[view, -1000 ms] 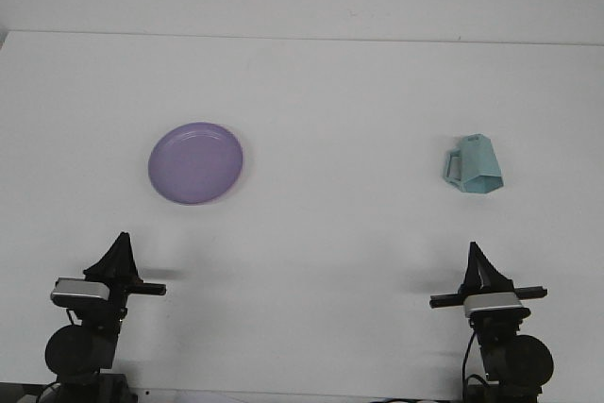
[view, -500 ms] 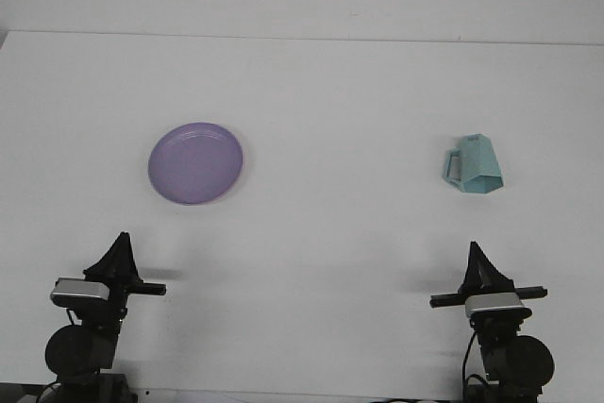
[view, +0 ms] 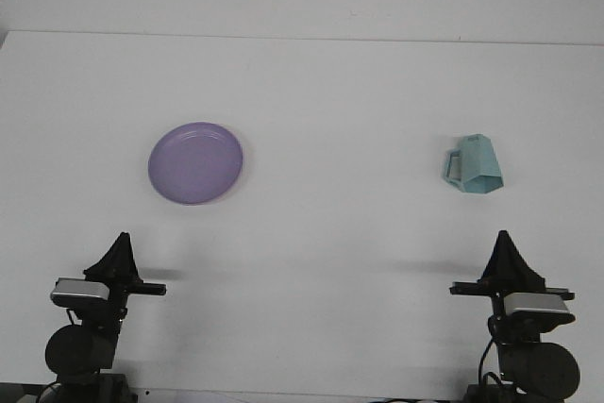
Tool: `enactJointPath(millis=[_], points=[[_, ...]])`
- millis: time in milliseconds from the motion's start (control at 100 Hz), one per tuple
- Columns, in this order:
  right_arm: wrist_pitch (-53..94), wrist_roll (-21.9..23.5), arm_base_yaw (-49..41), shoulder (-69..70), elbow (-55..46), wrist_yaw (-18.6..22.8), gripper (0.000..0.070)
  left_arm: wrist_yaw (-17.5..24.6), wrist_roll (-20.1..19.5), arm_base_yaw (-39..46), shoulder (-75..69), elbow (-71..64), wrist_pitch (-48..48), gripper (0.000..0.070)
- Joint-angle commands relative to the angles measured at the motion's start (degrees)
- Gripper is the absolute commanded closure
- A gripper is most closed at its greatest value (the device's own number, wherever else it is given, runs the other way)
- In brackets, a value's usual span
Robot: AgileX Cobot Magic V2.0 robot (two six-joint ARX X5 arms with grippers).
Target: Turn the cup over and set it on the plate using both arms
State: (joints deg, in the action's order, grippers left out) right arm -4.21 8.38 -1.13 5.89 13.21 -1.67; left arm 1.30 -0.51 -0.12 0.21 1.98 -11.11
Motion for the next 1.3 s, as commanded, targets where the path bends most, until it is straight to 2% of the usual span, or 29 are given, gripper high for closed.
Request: enactJointPath(millis=[0,140,180,210,270,280,310,350,490,690,880,1080,1290], points=[[1.9,-1.5,0.0,4.1,4.7,-1.5,0.07,0.0,0.2,0.1,0.0,-1.2,-0.4,0.0688],[5.0,-10.8,0.4,14.0,13.2,-5.2,0.0699,0.0,0.2,0.1,0.0,-1.2,-0.3,0.0688],[4.4,-13.4,0.7,16.4,14.5,-6.1,0.0665,0.0,0.2,0.1,0.0,-1.2,-0.2,0.0687],[3.5,-15.1,1.0,18.0,15.0,-6.3,0.0606,0.0,0.2,0.1,0.0,-1.2,-0.1,0.0688],[1.6,-17.6,1.7,20.8,15.3,-6.2,0.0435,0.0,0.2,0.1,0.0,-1.2,0.1,0.0687],[1.1,-18.1,1.9,21.4,15.3,-6.2,0.0381,0.0,0.2,0.1,0.0,-1.2,0.1,0.0687],[0.7,-19.0,2.4,22.8,15.3,-6.2,0.0275,0.0,0.2,0.1,0.0,-1.2,0.2,0.0687],[0.4,-19.8,3.2,24.6,15.3,-6.0,0.0195,0.0,0.1,0.1,0.0,-1.2,0.4,0.0687],[-0.2,-20.9,6.3,31.7,15.0,-5.0,0.0186,0.0,0.1,0.1,0.0,-1.2,0.6,0.0687],[-7.9,-21.0,13.7,44.4,13.0,3.8,0.0174,0.0,0.1,0.1,0.0,-1.2,0.6,0.0687],[-20.7,-26.4,19.5,58.7,13.0,10.8,0.0174,0.0,0.1,0.1,0.0,-1.2,0.6,0.0687],[-34.0,-31.3,20.7,72.9,13.1,11.8,0.0174,0.0,0.1,0.1,0.0,-1.2,0.7,0.0687],[-43.5,-33.0,20.7,82.9,14.3,12.6,0.0175,0.0,0.1,0.1,0.0,-1.2,0.8,0.0687]])
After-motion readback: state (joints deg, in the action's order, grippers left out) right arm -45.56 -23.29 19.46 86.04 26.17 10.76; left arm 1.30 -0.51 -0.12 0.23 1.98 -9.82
